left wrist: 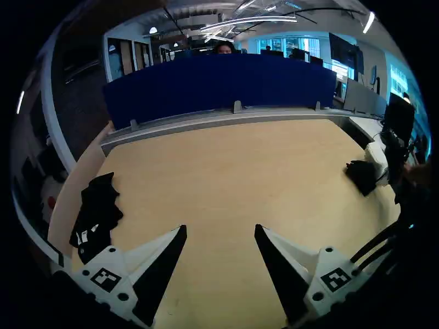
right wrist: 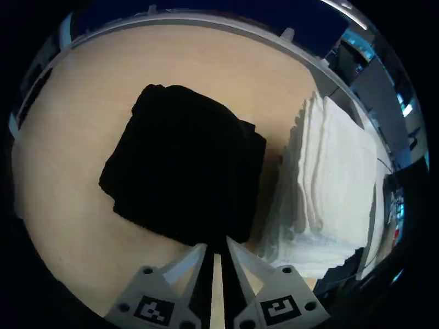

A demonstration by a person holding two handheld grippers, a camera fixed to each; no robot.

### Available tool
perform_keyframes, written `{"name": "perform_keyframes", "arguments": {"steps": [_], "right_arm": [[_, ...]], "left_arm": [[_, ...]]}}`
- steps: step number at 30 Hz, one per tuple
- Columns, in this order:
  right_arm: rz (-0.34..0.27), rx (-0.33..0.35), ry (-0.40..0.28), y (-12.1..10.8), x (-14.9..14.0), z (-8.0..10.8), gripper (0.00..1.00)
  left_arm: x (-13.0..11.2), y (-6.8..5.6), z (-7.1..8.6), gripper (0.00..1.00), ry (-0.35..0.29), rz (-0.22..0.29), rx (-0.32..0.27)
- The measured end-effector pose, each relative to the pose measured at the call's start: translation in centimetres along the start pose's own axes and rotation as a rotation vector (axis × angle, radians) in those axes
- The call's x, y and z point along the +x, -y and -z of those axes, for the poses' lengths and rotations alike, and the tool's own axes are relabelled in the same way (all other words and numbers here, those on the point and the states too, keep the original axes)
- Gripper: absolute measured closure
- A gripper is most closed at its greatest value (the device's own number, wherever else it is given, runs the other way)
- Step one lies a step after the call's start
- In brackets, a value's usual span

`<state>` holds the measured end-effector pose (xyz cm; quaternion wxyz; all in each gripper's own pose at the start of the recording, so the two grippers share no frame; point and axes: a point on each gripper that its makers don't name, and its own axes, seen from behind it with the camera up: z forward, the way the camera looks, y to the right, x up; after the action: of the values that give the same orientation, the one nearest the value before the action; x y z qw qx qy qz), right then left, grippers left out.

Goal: Fold towel

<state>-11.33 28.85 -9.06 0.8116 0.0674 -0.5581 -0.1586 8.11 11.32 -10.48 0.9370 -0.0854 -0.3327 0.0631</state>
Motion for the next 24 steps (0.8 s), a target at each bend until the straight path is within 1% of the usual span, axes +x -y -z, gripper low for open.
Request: {"name": "perform_keyframes", "arguments": {"steps": [5, 8, 12, 15, 24], "right_arm": [[-0.002, 0.000, -0.002, -0.10, 0.09, 0.07, 0.89], [-0.002, -0.001, -0.004, -0.11, 0.04, 0.28, 0.79], [0.000, 0.005, -0.005, 0.07, -0.13, 0.52, 0.60], [0.006, 0.012, -0.004, 0.25, -0.21, 0.61, 0.50], [0.016, 0.020, -0.009, 0.72, -0.02, 0.41, 0.48]], "left_arm": [[-0.02, -0.07, -0.03, 0.08, 0.000, -0.002, -0.001], [-0.04, -0.13, -0.04, 0.08, 0.000, -0.001, -0.002], [-0.15, -0.08, -0.11, 0.08, 0.000, 0.000, -0.002], [-0.17, -0.08, -0.13, 0.08, 0.001, 0.001, -0.003], [0.02, -0.31, -0.20, 0.08, 0.000, -0.002, -0.007]]}}
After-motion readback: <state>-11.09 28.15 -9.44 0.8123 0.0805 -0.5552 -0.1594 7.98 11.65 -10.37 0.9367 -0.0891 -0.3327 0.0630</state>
